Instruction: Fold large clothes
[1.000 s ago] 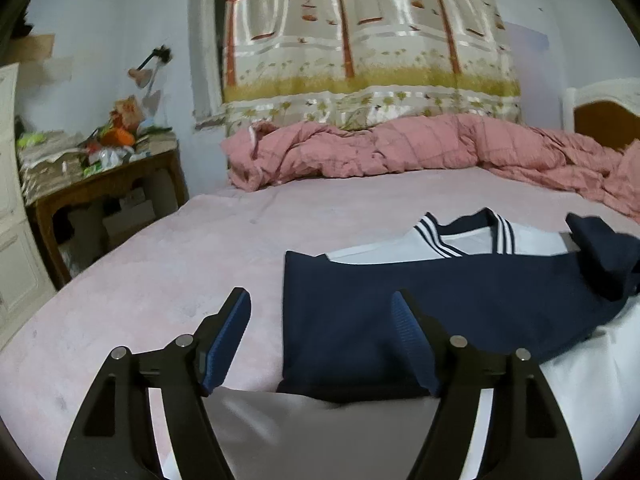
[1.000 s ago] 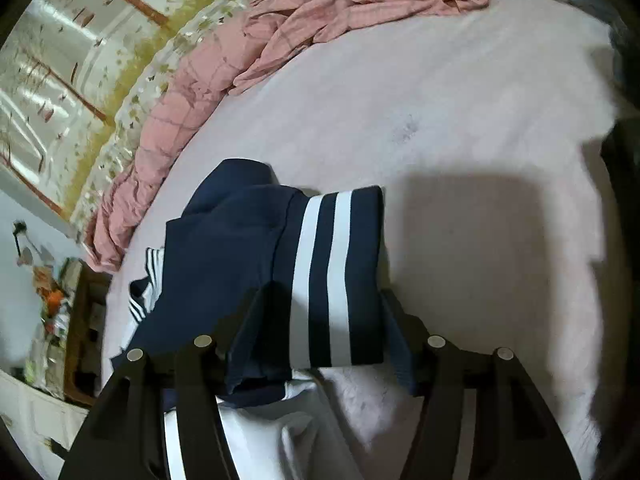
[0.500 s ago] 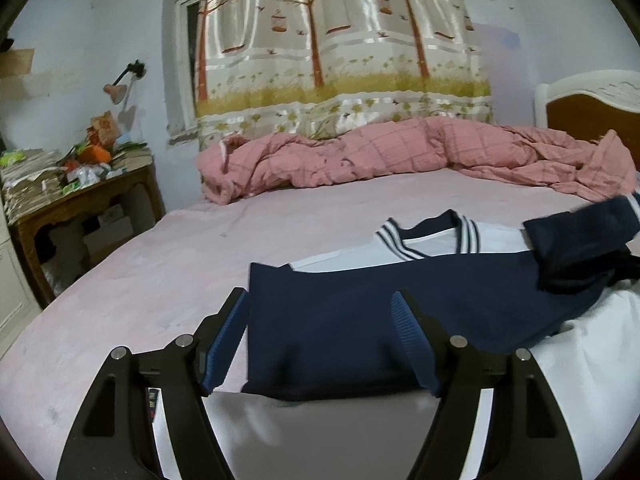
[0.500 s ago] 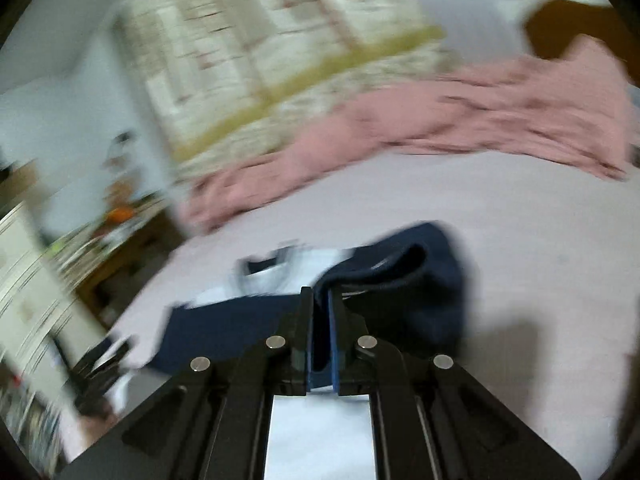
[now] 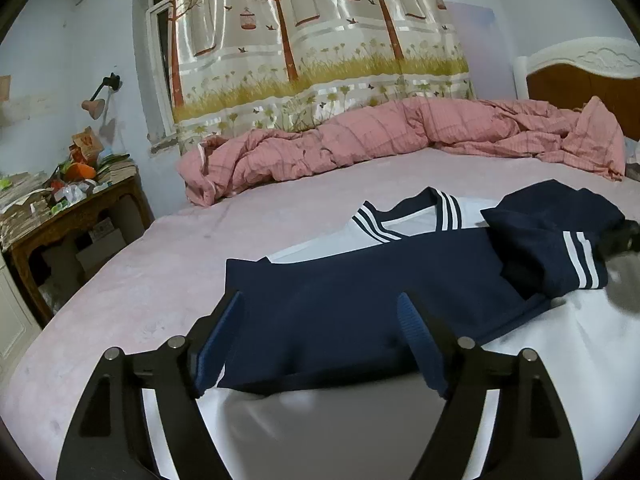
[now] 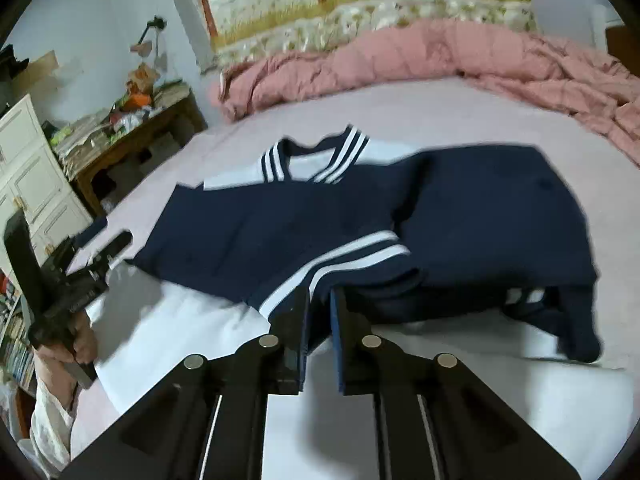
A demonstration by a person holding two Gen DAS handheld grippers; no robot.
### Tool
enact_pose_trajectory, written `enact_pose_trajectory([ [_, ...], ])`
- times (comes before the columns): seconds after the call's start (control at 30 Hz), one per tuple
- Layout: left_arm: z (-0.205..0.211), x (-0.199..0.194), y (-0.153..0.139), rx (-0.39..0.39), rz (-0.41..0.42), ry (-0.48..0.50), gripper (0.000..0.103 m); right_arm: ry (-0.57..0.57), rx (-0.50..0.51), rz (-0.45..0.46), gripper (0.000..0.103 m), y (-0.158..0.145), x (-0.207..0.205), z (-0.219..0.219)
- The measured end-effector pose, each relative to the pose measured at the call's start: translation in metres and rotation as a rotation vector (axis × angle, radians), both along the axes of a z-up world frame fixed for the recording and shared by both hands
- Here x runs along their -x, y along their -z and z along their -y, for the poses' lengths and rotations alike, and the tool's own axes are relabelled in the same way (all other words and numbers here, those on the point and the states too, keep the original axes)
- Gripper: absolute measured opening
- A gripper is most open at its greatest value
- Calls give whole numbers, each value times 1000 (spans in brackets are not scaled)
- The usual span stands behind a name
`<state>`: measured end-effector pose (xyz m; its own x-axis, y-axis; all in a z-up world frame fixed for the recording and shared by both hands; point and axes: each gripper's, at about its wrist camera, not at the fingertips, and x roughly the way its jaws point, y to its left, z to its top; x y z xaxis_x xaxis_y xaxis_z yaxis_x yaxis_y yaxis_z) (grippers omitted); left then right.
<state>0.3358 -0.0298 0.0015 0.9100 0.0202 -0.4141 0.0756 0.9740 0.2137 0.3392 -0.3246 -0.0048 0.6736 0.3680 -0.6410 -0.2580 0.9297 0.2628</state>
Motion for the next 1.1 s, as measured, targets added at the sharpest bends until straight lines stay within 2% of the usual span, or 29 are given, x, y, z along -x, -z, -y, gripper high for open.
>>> enact_pose_trajectory([
  [0.07, 2, 3, -2, 2, 8, 14, 78, 67, 49, 50, 34, -10, 7, 4],
  [0.1, 4, 5, -3, 6, 10, 24, 78, 98, 63, 70, 50, -16, 7, 5],
  [0.13, 6, 7, -5, 15, 9, 41, 78, 141, 79, 91, 56, -20, 6, 9],
  [0.27, 32, 23, -17, 35, 19, 151, 78, 328, 156, 106, 56, -30, 10, 37],
  [0.33, 55, 24, -22, 32, 4, 197, 80, 382, 188, 119, 56, -34, 11, 46],
  [0.47, 117, 9, -27, 38, -113, 306, 80, 442, 238, 156, 57, -47, 21, 66],
  [0.57, 163, -1, -27, 70, -204, 396, 80, 465, 213, 167, 64, -54, 24, 88],
  [0.67, 205, -22, -12, 113, -347, 387, 81, 513, 201, 142, 64, -49, 19, 110],
  [0.7, 216, -28, -5, 114, -371, 380, 81, 523, 190, 131, 64, -46, 17, 116],
  [0.83, 243, -46, 20, -70, -357, 286, 77, 534, 77, 93, 64, -41, 19, 146],
  [0.87, 241, -47, 23, -93, -353, 276, 75, 522, 49, 79, 64, -40, 18, 152],
  [0.93, 227, -53, 22, -45, -379, 252, 71, 456, -2, 55, 64, -38, 15, 154],
  [1.0, 209, -61, 15, 14, -385, 224, 55, 433, -1, 49, 64, -35, 12, 151],
  [1.03, 202, -63, 11, -5, -368, 201, 47, 441, 39, 54, 64, -34, 12, 146],
  [1.07, 195, -66, 8, -56, -335, 170, 24, 444, 99, 64, 64, -33, 11, 139],
  [1.1, 188, -70, 6, -101, -306, 130, 14, 445, 141, 69, 64, -32, 10, 134],
])
